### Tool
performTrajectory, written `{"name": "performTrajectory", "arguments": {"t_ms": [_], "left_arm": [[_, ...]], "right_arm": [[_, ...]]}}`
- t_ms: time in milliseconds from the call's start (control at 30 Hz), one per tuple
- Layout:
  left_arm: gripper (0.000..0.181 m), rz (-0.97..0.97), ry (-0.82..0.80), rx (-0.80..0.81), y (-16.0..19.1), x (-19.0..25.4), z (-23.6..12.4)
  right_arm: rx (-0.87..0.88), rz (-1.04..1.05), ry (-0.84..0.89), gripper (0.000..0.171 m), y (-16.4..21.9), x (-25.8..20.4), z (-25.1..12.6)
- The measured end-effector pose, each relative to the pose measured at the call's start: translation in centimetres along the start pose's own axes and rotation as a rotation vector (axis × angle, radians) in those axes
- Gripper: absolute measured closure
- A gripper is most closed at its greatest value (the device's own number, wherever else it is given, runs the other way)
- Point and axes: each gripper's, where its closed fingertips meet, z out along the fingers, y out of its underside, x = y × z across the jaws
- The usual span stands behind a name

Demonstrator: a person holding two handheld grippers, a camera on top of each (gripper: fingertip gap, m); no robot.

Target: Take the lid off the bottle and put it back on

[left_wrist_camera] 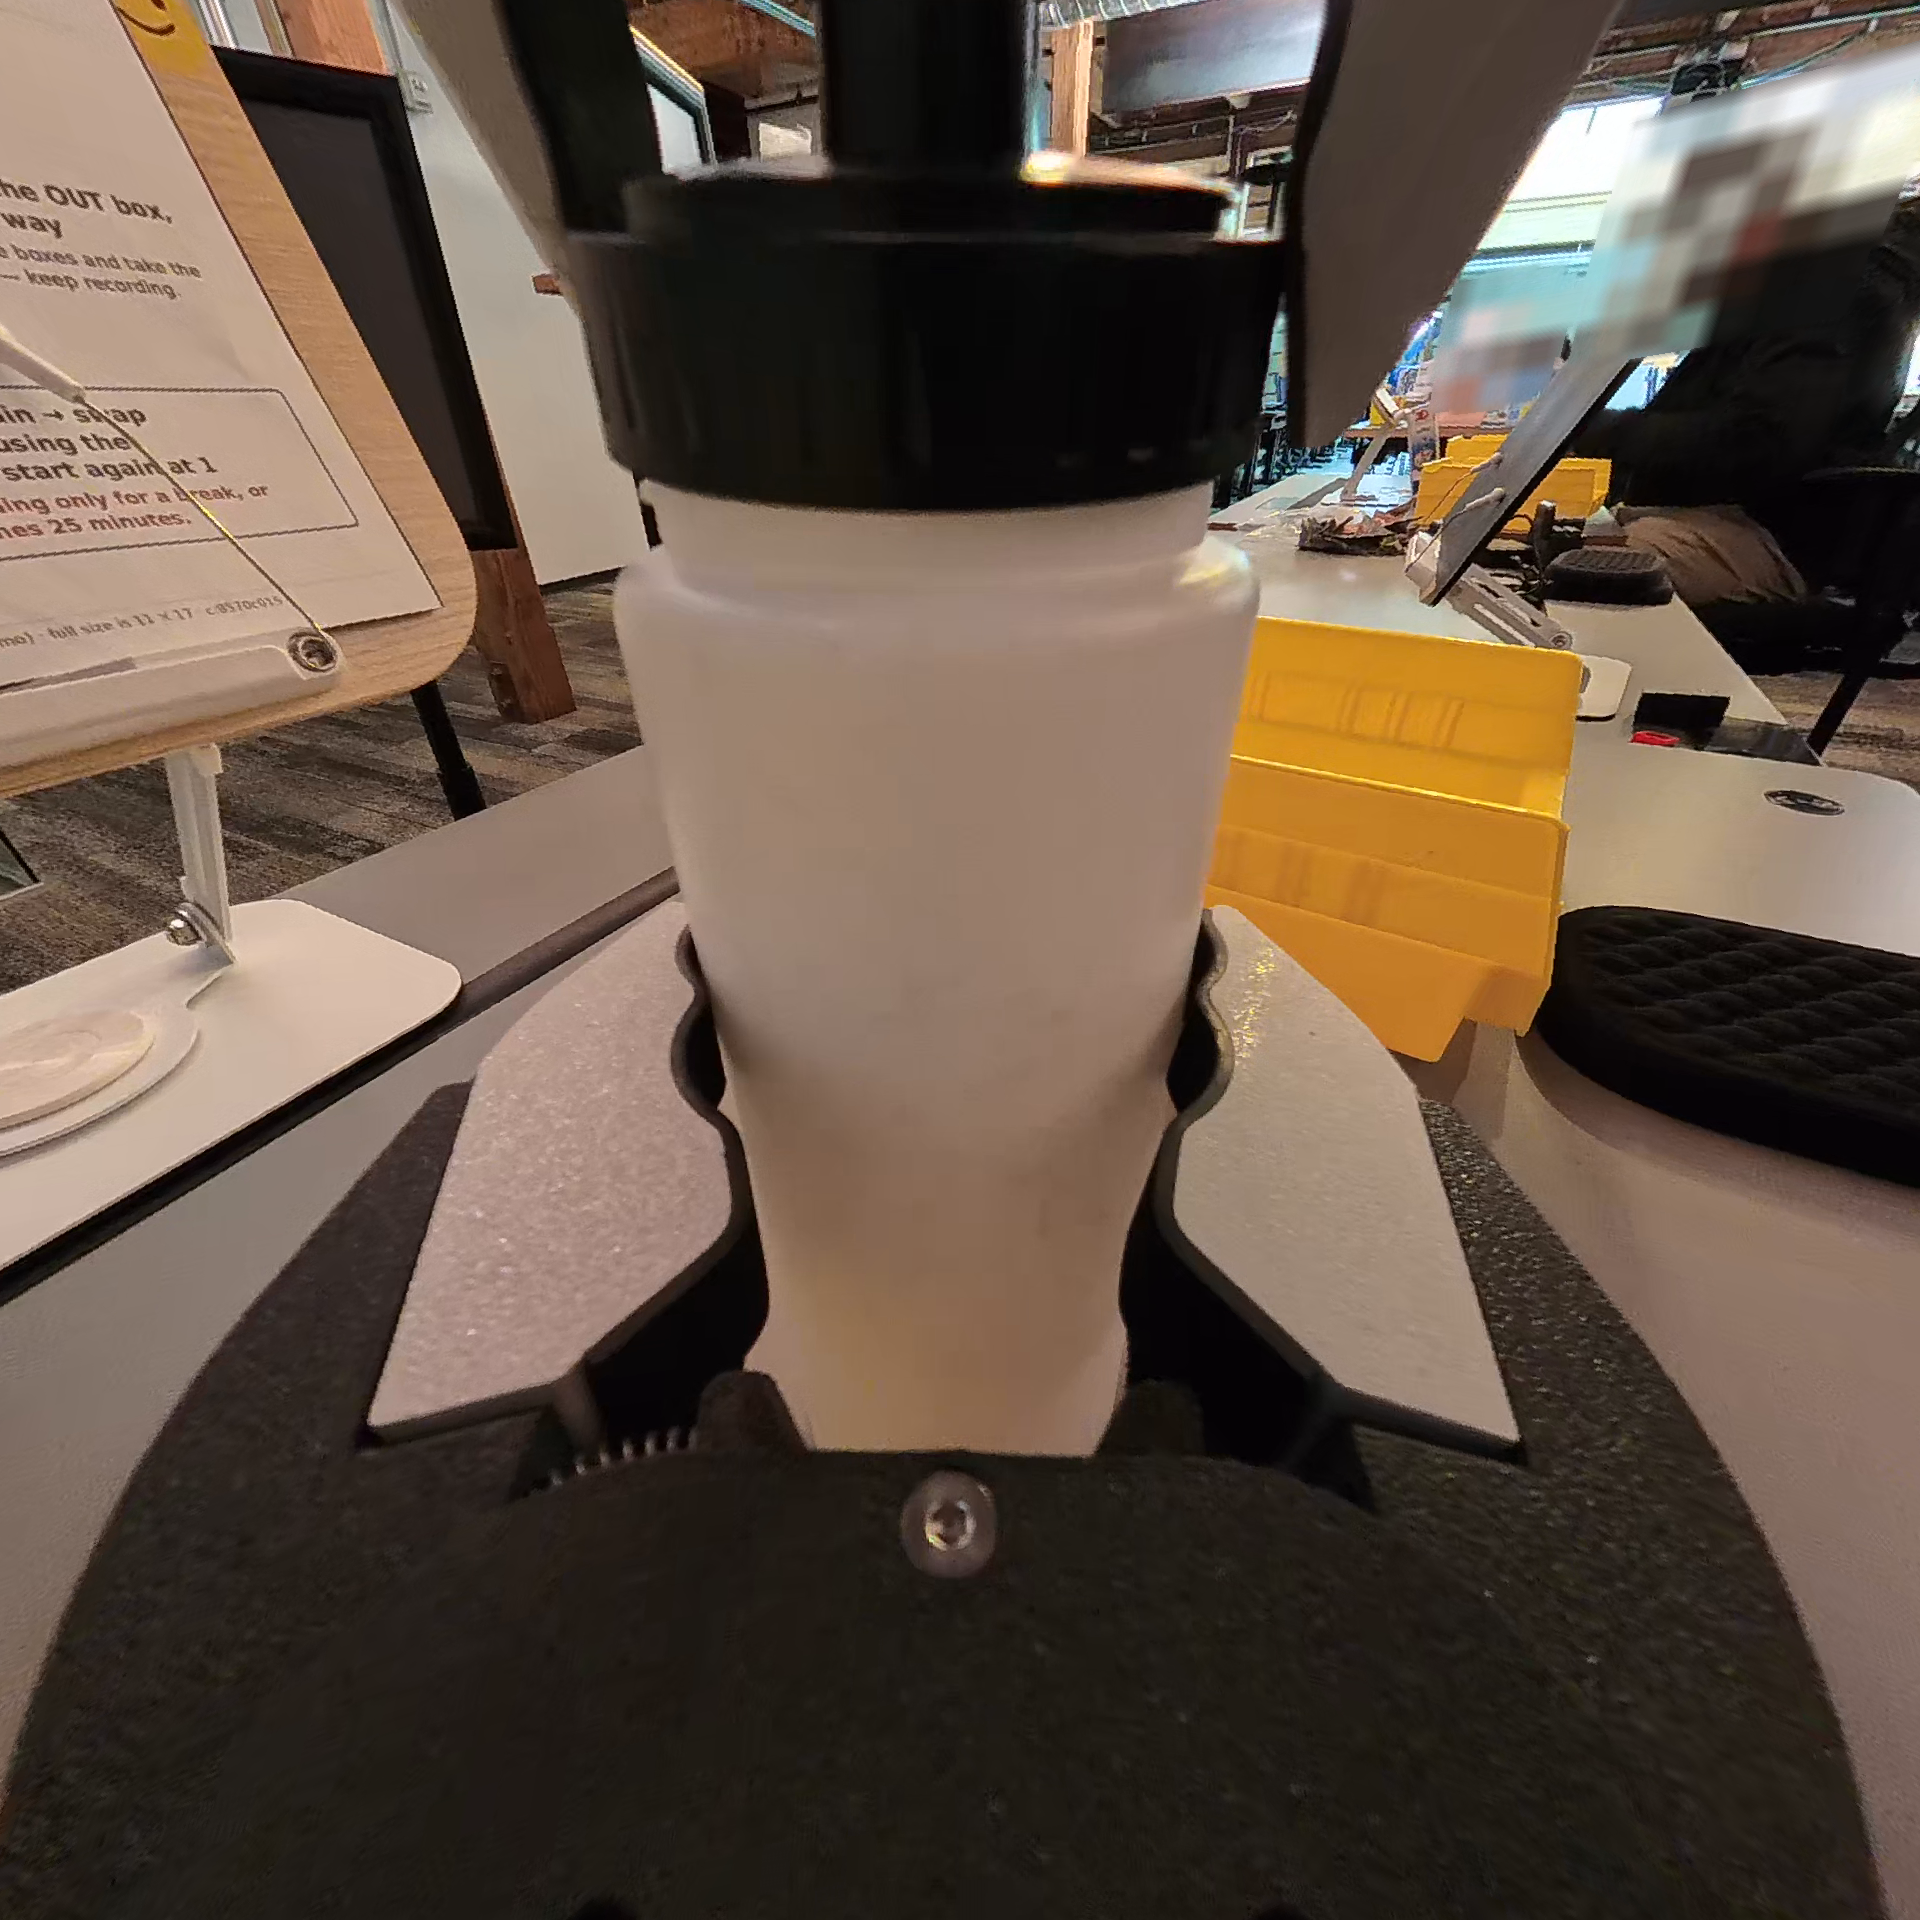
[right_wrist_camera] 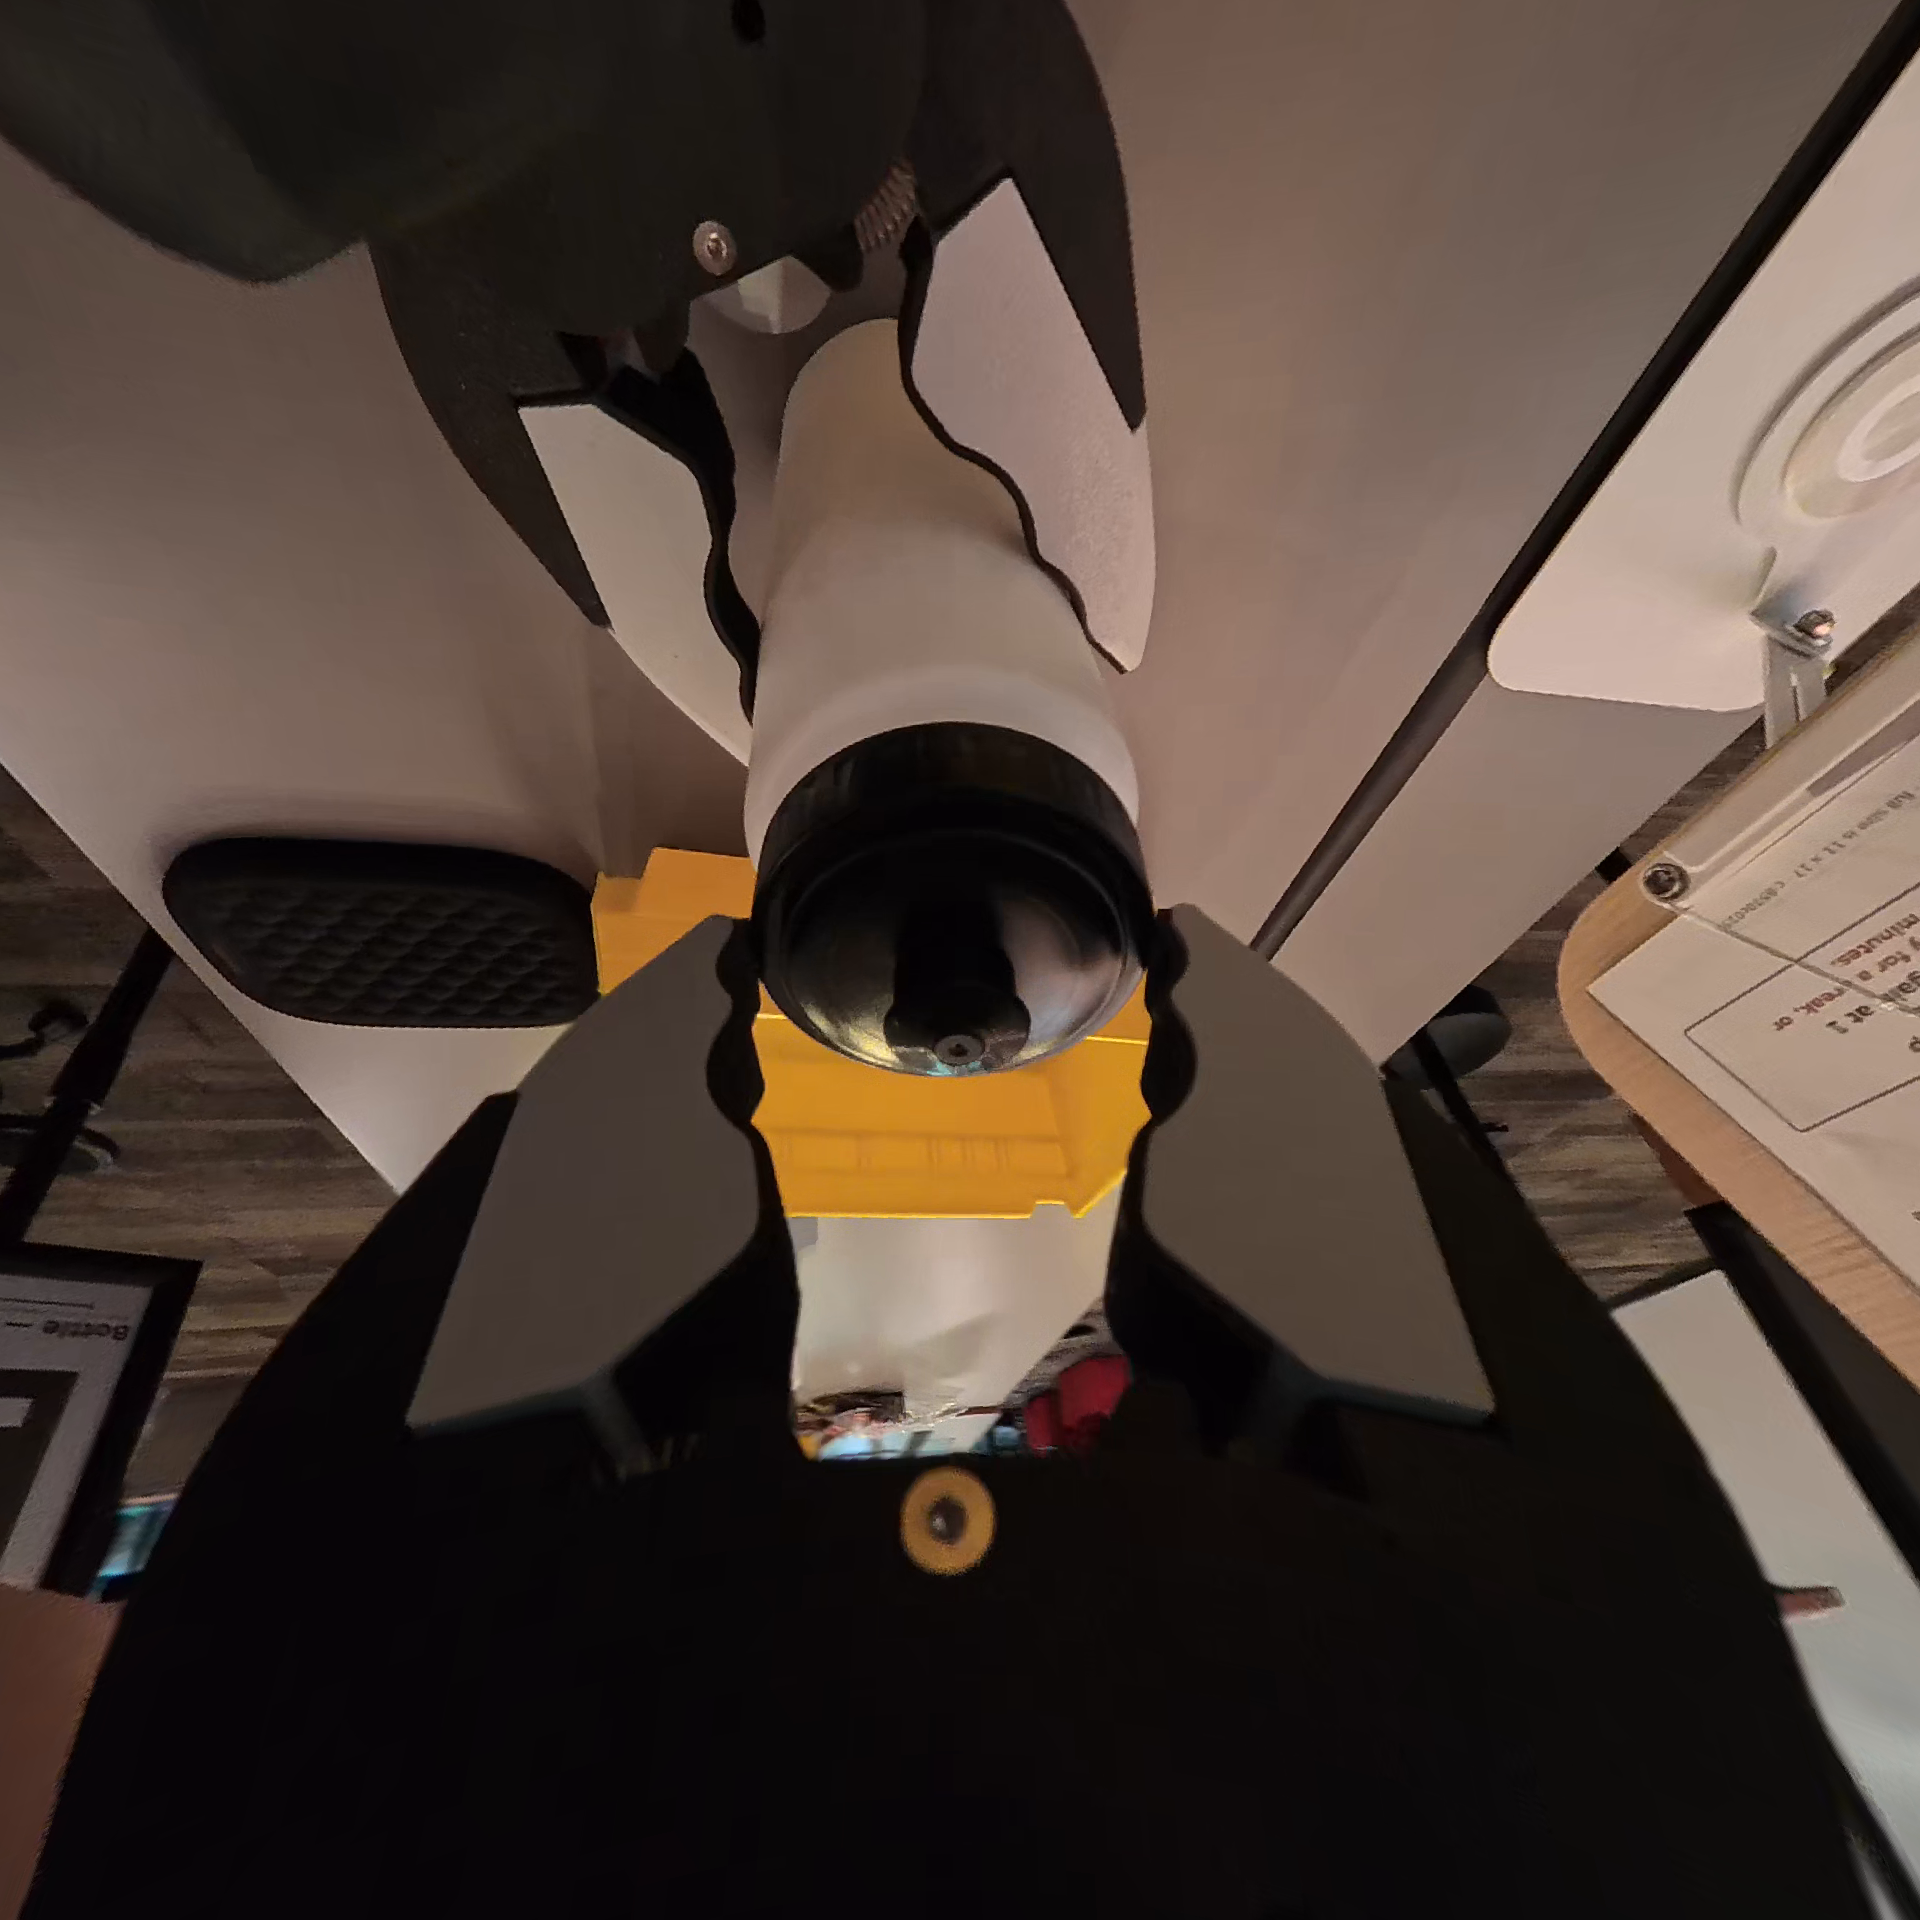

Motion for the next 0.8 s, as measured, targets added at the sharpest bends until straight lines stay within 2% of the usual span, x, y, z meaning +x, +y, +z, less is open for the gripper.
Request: {"name": "performTrajectory", "arguments": {"t_ms": [167, 233, 567, 800], "left_arm": [[0.096, 0.002, -0.016, -0.007, 0.0, 0.0, 0.1], [0.096, 0.003, -0.014, -0.006, 0.0, 0.0, 0.1], [0.096, -0.004, 0.037, -0.006, 0.0, 0.2, -0.1], [0.096, -0.008, 0.167, 0.008, 0.0, 1.4, -0.5]], "right_arm": [[0.043, 0.204, -0.046, 0.098, -0.1, -0.1, 0.1], [0.079, 0.215, -0.042, 0.098, -0.1, -0.1, 0.1], [0.279, 0.020, -0.025, 0.098, -0.6, -0.1, -0.1], [0.454, -0.155, -0.020, 0.098, -0.9, -1.0, -0.3]]}}
